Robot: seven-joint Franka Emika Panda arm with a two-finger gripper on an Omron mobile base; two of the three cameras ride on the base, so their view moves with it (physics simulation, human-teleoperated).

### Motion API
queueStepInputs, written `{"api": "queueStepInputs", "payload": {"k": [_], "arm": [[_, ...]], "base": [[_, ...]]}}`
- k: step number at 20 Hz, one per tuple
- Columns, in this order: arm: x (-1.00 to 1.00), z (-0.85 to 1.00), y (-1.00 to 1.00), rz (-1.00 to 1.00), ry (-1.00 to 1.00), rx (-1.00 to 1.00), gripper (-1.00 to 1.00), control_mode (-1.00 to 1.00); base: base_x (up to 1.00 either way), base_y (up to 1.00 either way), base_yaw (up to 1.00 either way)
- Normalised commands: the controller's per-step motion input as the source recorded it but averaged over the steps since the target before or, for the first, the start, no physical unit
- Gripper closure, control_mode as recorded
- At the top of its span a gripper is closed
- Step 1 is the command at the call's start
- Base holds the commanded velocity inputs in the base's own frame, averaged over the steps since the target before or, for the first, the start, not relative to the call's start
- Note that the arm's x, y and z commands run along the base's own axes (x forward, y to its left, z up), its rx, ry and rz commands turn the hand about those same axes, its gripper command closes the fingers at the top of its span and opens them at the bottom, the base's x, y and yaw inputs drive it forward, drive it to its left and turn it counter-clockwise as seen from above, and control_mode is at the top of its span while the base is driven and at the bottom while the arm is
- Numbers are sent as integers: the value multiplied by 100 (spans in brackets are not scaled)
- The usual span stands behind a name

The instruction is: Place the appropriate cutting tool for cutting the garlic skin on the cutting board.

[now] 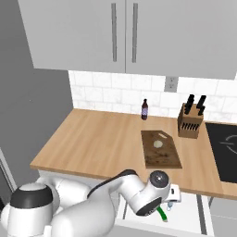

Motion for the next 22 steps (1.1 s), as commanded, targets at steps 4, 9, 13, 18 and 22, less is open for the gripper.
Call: {"api": "queueStepInputs", "payload": {"k": [4,9,13,18,22], "arm": [[14,-29,-21,0,3,0,-100,-100],[0,0,0,0,0,0,-100,-100],[0,-12,0,0,2,0,-100,-100],[0,-35,0,0,4,0,-100,-100],[0,-13,0,0,1,0,-100,-100]], "base": [[0,0,0],[0,0,0],[0,0,0],[0,0,0],[0,0,0]]}}
